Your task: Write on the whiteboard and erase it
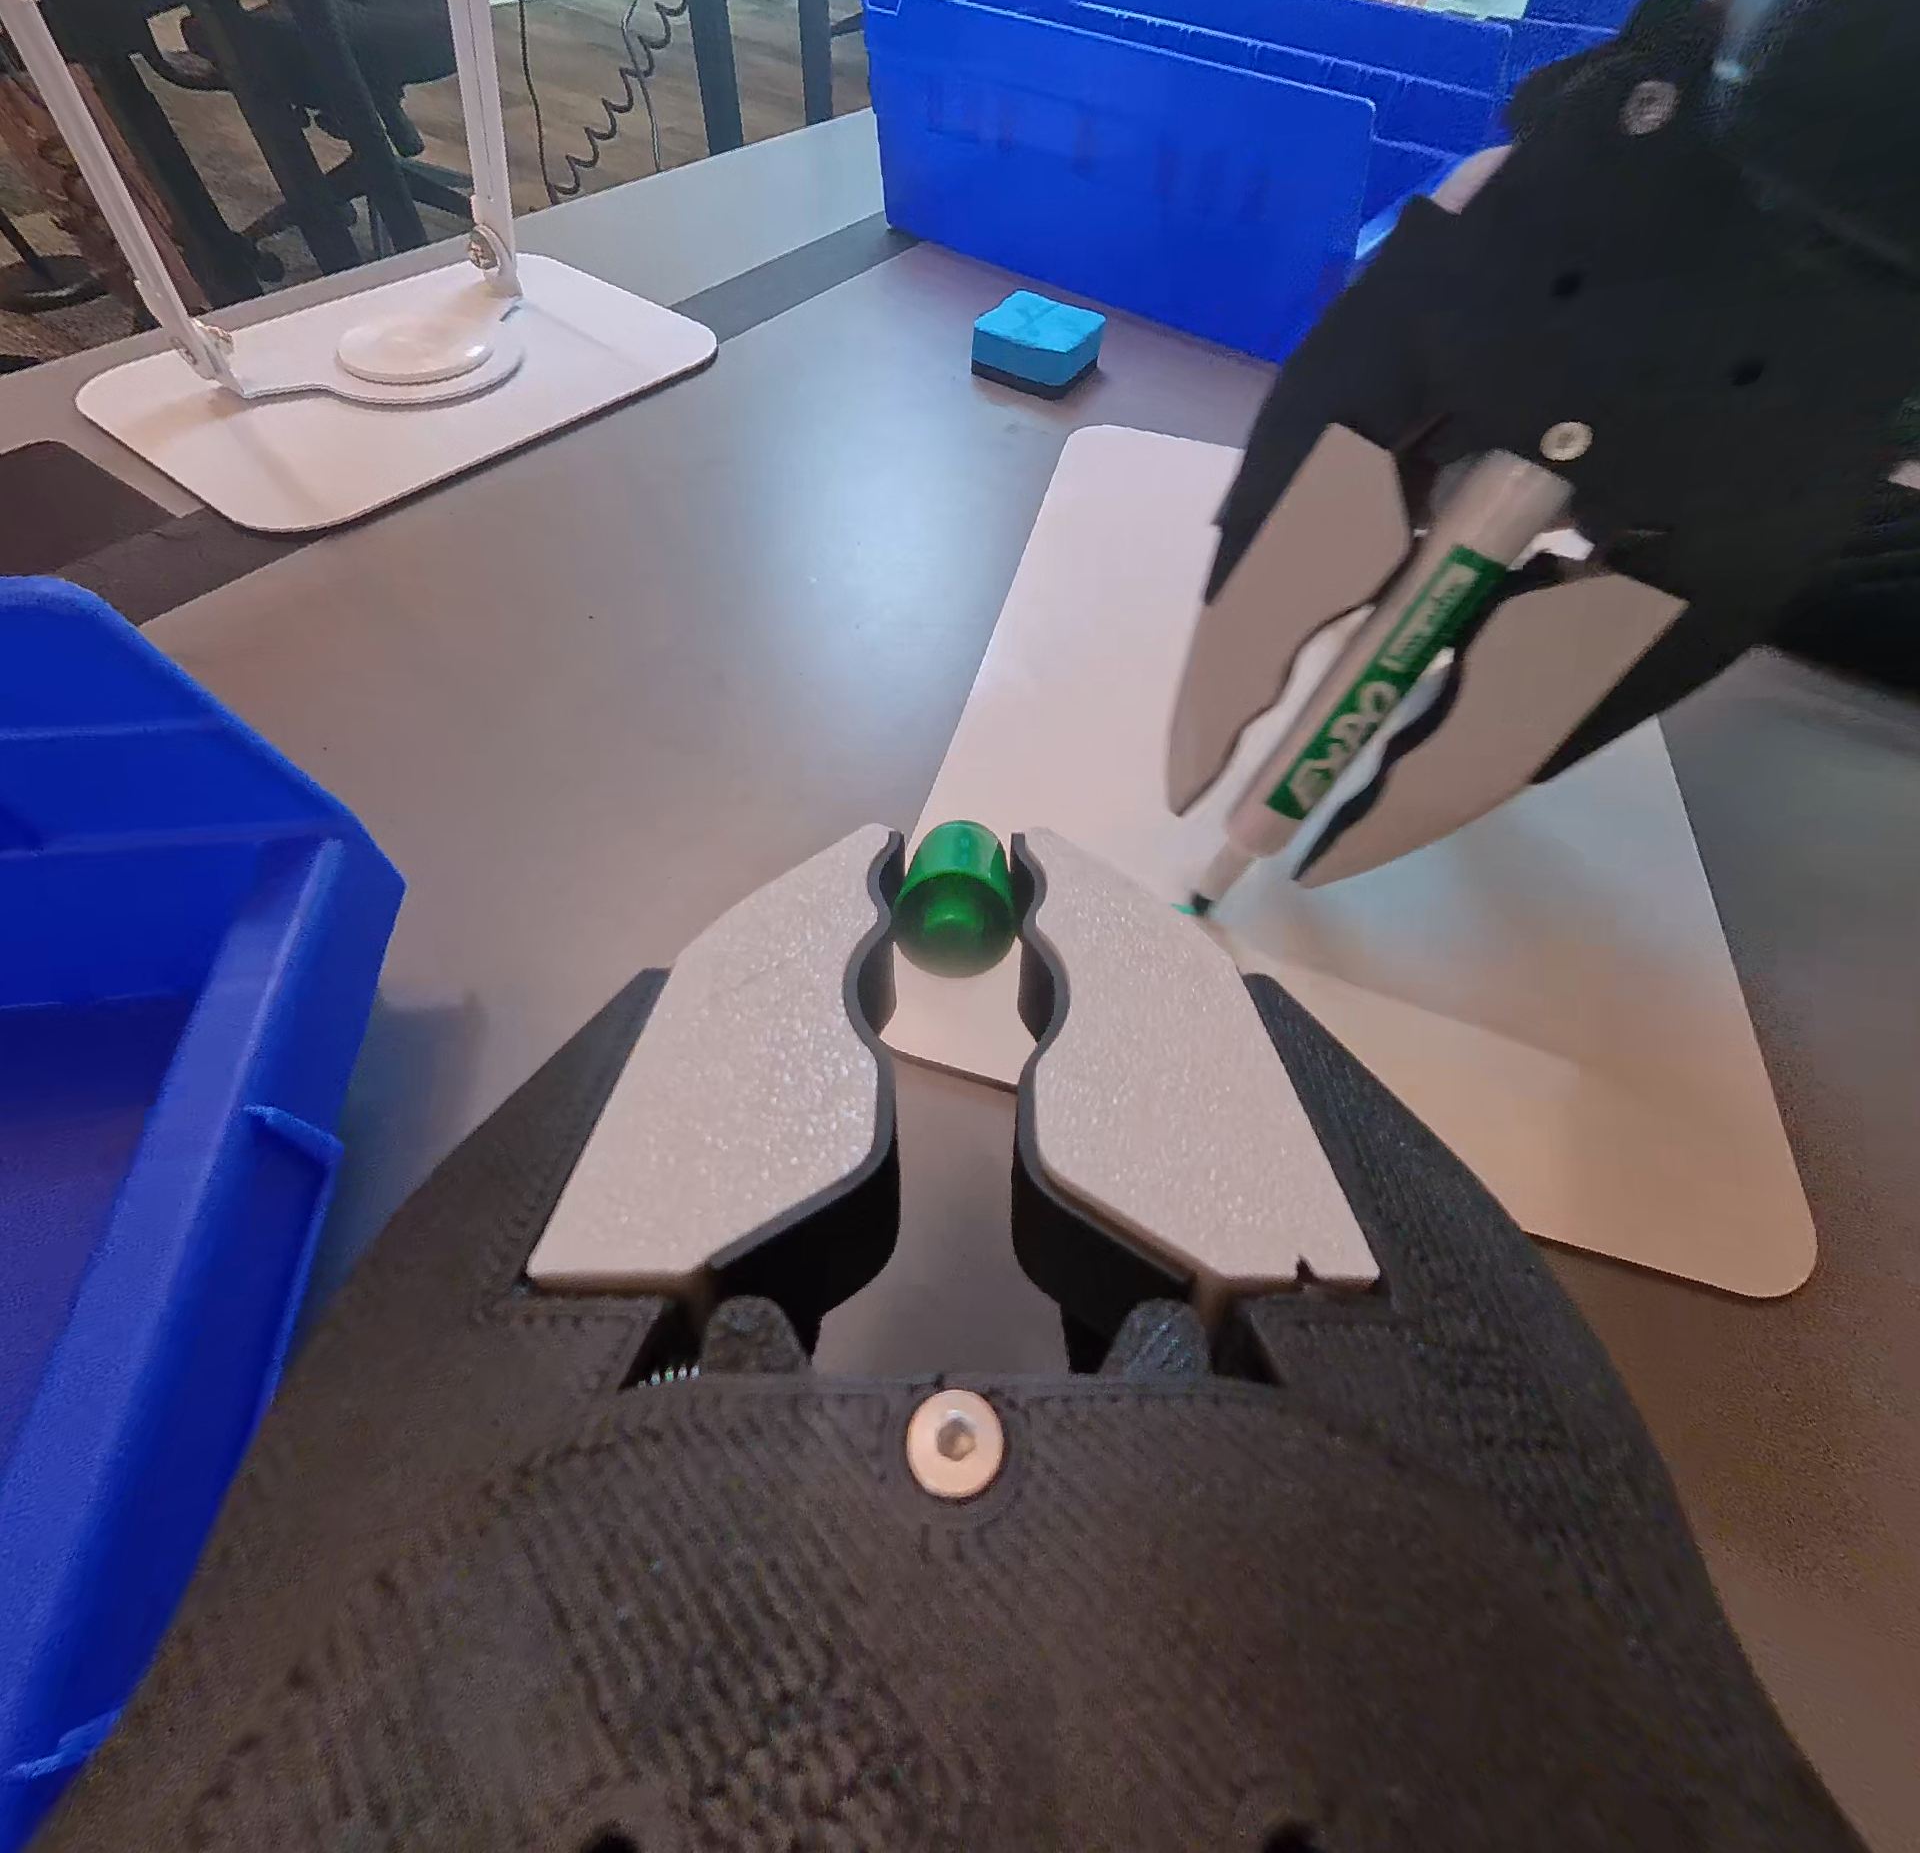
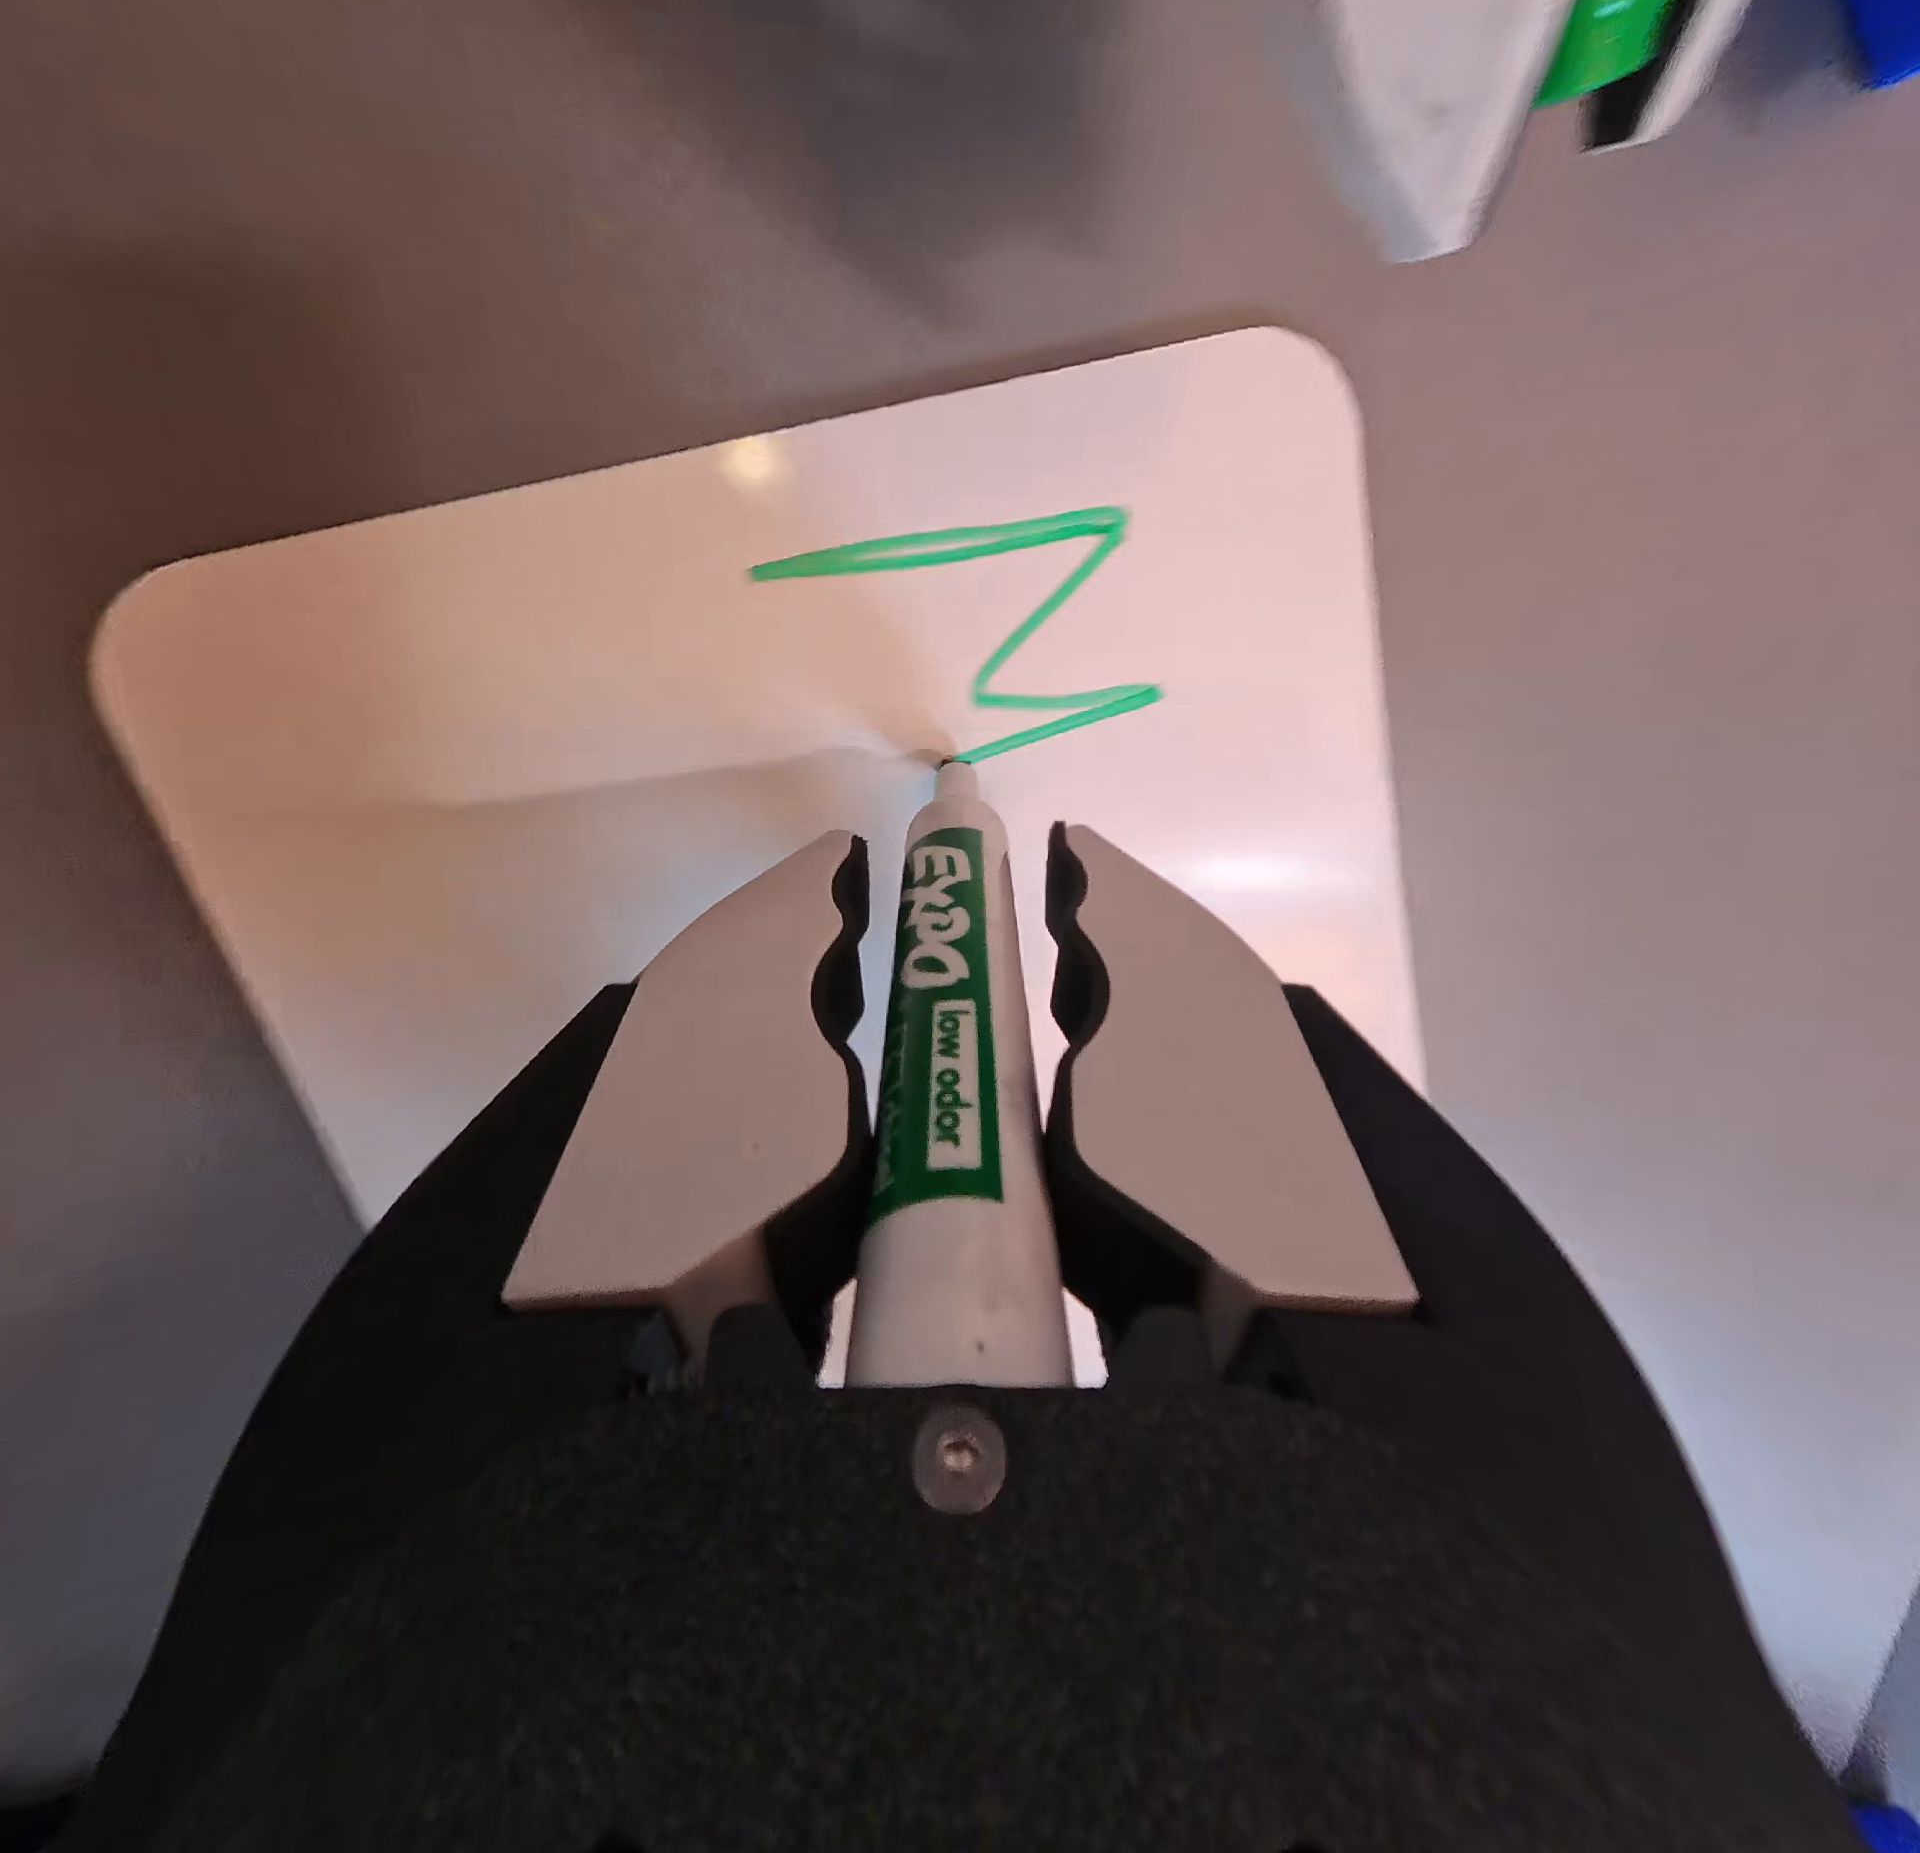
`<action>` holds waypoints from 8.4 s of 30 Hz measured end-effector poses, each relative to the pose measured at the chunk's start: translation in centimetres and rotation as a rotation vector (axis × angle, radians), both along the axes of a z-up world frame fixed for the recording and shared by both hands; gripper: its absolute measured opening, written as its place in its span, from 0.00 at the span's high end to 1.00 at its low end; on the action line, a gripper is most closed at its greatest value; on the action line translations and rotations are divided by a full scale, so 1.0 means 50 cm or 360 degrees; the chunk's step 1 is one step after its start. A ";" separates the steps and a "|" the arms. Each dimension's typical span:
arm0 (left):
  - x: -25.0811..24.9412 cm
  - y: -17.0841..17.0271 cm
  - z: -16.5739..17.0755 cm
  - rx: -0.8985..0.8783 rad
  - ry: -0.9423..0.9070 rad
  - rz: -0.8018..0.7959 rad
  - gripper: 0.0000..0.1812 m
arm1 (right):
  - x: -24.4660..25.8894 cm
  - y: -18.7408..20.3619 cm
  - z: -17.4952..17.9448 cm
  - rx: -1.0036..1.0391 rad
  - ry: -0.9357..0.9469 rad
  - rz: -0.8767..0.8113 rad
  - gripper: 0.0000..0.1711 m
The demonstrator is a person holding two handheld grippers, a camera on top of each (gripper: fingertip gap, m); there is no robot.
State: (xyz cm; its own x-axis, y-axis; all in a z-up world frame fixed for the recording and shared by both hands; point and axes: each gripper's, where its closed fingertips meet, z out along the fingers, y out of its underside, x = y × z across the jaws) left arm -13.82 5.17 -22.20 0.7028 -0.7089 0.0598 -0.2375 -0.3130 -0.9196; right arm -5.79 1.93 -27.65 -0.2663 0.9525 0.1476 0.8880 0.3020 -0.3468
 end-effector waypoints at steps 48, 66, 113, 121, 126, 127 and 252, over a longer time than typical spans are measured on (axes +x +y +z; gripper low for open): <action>0.010 -0.011 0.006 -0.0031 -0.0063 -0.0050 0.89 | -0.019 0.080 0.010 -0.0027 0.0110 -0.0147 0.80; 0.011 -0.012 -0.001 -0.0062 -0.0070 -0.0057 0.89 | 0.102 -0.006 0.003 -0.0061 -0.0187 -0.0067 0.80; 0.002 -0.006 -0.009 -0.0102 -0.0087 -0.0045 0.89 | 0.087 0.141 0.002 0.0036 -0.0082 -0.0223 0.80; 0.006 -0.009 -0.009 -0.0106 -0.0089 -0.0059 0.90 | 0.148 0.149 0.022 0.0023 -0.0052 -0.0337 0.80; 0.007 -0.010 -0.012 -0.0116 -0.0084 -0.0061 0.90 | 0.161 0.166 0.018 0.0026 -0.0012 -0.0416 0.80; 0.006 -0.009 -0.013 -0.0119 -0.0086 -0.0057 0.90 | 0.159 0.170 0.016 0.0028 -0.0011 -0.0421 0.80; 0.044 -0.084 -0.093 -0.0113 0.0468 -0.0392 0.90 | 0.379 0.138 0.007 -0.0010 -0.0200 -0.0551 0.80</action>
